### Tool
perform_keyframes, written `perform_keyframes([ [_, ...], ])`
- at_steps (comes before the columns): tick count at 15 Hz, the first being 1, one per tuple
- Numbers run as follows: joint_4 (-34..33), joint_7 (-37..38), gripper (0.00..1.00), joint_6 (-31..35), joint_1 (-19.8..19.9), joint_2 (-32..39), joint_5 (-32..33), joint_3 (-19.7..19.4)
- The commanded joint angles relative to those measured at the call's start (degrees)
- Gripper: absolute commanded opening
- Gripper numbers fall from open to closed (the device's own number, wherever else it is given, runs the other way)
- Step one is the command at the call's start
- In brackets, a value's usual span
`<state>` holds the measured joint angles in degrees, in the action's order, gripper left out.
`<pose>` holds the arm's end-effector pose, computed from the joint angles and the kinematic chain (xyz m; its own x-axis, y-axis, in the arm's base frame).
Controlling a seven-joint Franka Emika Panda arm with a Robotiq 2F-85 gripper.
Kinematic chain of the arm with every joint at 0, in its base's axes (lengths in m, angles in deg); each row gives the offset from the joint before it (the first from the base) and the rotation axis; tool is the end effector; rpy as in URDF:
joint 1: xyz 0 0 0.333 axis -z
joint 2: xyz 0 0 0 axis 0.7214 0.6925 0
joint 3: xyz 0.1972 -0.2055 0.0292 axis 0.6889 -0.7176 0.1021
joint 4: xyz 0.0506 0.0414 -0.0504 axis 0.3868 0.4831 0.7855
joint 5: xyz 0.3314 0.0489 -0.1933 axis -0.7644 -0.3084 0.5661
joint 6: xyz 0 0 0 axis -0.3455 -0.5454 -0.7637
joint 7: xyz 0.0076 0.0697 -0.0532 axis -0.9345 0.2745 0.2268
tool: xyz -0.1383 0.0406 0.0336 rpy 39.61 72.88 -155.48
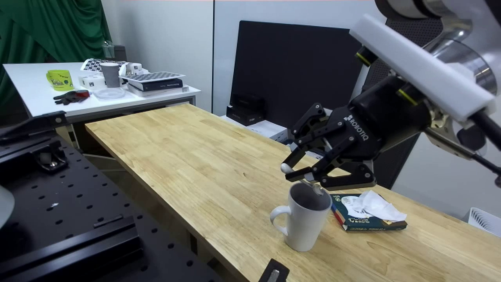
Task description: Put the spoon in the cup
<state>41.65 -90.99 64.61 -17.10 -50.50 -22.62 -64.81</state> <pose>0.3476 -0.2807 0.0743 0.7663 -0.2367 -0.5973 -0.5219 -0.7715 -0.3638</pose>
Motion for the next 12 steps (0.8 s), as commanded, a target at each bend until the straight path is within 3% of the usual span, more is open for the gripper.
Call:
perform_keyframes([
  [1, -3.9, -0.3, 0.05, -0.5, 1.5, 4.6, -1.4, 1.4],
  [12, -6.3, -0.8, 0.05, -0.2, 2.4, 8.0, -2.6, 1.9],
])
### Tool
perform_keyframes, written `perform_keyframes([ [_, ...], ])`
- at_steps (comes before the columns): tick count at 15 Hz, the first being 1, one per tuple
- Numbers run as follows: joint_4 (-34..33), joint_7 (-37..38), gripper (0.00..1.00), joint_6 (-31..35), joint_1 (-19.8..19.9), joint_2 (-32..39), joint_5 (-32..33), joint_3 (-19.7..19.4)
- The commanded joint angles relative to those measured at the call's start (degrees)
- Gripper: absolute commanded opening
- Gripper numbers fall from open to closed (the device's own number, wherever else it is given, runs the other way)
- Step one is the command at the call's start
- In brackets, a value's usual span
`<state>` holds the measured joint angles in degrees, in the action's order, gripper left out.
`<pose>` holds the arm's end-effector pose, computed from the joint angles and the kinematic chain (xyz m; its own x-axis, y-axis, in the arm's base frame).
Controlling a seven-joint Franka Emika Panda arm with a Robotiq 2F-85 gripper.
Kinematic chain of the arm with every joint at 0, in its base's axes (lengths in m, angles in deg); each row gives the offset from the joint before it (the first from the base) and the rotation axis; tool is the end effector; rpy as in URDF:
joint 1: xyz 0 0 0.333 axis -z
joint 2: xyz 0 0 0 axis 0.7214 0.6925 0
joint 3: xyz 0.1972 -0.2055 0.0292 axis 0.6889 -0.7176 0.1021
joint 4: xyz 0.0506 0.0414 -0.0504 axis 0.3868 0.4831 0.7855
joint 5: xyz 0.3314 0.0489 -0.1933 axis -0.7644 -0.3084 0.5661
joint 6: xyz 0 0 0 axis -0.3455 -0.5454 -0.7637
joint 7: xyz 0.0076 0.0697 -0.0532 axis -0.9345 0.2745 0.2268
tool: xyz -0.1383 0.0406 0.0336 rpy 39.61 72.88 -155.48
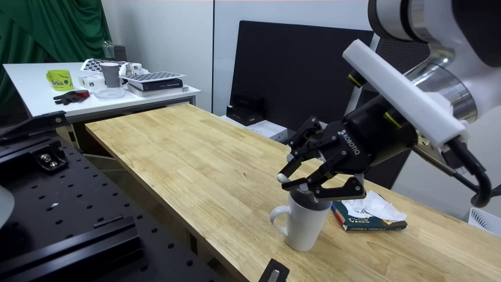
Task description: Put the spoon in the cup
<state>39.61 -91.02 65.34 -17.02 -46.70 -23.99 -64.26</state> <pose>0.3512 -0.2781 0.0518 0.7573 -0.2373 -0.6085 -0.5336 -0.7620 -0.3670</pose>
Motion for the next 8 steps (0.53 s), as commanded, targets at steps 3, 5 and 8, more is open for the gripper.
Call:
perform_keyframes([
  [3, -4.8, -1.2, 0.05, -1.0, 2.8, 5.0, -2.1, 1.4],
  [5, -5.2, -1.5, 0.05, -1.0, 3.1, 5.6, -2.5, 1.5],
  [8, -5.7, -1.8, 0.05, -1.1, 3.4, 6.2, -3.2, 1.6],
])
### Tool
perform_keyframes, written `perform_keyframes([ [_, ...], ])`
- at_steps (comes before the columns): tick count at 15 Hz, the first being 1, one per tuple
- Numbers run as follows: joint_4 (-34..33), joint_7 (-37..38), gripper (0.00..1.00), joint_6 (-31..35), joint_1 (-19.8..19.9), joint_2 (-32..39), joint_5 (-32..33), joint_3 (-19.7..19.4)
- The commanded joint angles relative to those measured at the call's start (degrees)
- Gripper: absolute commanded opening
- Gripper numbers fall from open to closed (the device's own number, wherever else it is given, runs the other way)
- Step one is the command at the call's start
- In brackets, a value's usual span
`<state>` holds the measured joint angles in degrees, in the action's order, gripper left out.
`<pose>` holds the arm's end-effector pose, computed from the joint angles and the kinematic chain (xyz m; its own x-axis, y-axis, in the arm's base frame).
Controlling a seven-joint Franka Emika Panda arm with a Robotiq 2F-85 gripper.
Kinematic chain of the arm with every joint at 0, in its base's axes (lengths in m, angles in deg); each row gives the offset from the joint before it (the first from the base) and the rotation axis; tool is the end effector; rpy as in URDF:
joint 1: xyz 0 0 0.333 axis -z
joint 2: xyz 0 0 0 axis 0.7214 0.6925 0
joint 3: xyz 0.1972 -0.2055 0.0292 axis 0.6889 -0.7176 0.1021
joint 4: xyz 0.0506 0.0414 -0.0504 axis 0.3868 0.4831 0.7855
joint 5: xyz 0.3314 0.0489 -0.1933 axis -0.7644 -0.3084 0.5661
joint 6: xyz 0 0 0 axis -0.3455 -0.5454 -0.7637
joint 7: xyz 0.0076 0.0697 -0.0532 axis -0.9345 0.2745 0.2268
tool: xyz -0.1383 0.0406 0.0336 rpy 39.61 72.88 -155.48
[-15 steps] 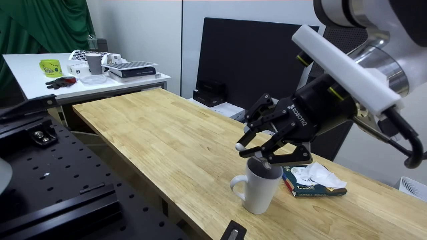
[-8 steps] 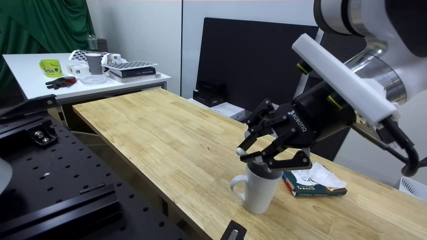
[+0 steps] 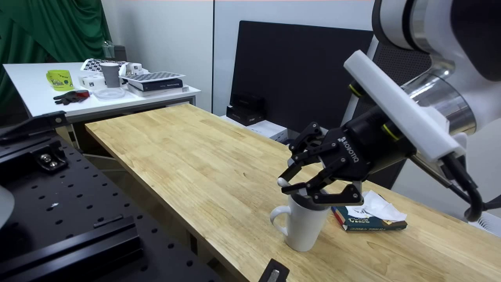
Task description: Put the spoon in the cup
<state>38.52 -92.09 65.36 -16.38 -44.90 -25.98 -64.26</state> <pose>0.3508 -0.2806 0.0419 0.7584 -0.2450 -0.6041 -0.5487 -0.7402 -0.3886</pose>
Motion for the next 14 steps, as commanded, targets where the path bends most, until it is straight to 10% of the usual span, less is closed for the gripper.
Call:
perform_keyframes([
  [1, -4.4, -0.5, 0.05, -0.5, 2.5, 4.7, -1.4, 1.7],
  [4, -4.2, -0.1, 0.05, 0.9, 2.1, 5.0, -1.9, 2.0],
  [6, -4.3, 0.2, 0.47, 1.4, 1.9, 4.9, -1.6, 2.0],
  [14, -3.7, 0.1, 0.98, 2.4, 0.8, 3.1, 0.1, 2.1],
])
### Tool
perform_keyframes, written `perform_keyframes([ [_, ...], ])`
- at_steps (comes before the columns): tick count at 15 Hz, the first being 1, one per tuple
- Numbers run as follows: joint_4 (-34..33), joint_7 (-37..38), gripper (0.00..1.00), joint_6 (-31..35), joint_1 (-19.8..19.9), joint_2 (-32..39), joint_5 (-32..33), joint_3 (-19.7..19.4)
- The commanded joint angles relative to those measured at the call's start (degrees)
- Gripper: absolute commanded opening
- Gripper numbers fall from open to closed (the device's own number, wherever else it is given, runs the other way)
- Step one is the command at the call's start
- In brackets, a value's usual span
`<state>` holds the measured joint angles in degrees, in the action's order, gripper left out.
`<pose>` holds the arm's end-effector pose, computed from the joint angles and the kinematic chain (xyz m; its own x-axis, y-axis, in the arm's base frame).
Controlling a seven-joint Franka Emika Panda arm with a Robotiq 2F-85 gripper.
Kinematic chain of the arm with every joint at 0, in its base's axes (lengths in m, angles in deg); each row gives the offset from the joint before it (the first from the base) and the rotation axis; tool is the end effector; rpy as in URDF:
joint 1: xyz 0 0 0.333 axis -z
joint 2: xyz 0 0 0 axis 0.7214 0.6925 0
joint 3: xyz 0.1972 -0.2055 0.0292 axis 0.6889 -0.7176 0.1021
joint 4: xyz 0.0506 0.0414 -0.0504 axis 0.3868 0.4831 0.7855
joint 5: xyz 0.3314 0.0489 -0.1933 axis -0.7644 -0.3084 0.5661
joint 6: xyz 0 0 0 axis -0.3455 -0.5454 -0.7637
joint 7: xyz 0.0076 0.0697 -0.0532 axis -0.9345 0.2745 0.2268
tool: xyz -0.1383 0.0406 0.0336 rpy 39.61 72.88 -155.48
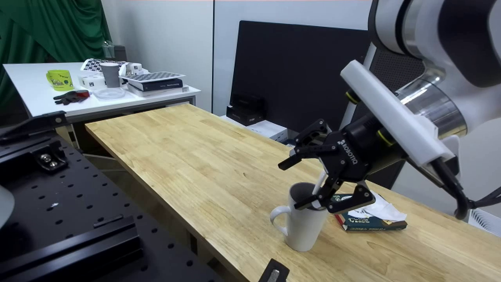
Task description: Put the spoon in the cup
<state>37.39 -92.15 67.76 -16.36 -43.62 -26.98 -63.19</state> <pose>0.3637 -0.2793 0.0335 0.7766 -0.2575 -0.5750 -0.5368 -0.7483 -0.3898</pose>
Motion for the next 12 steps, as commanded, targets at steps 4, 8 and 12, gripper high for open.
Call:
perform_keyframes([
  [4, 2.7, -0.7, 1.0, 7.1, -3.7, -2.0, 6.8, 1.4],
  [8, 9.5, 0.7, 1.0, 16.6, -9.1, -6.6, 14.7, 2.7],
  [12, 19.2, 4.6, 1.0, 32.9, -14.7, -11.9, 19.0, 4.4],
])
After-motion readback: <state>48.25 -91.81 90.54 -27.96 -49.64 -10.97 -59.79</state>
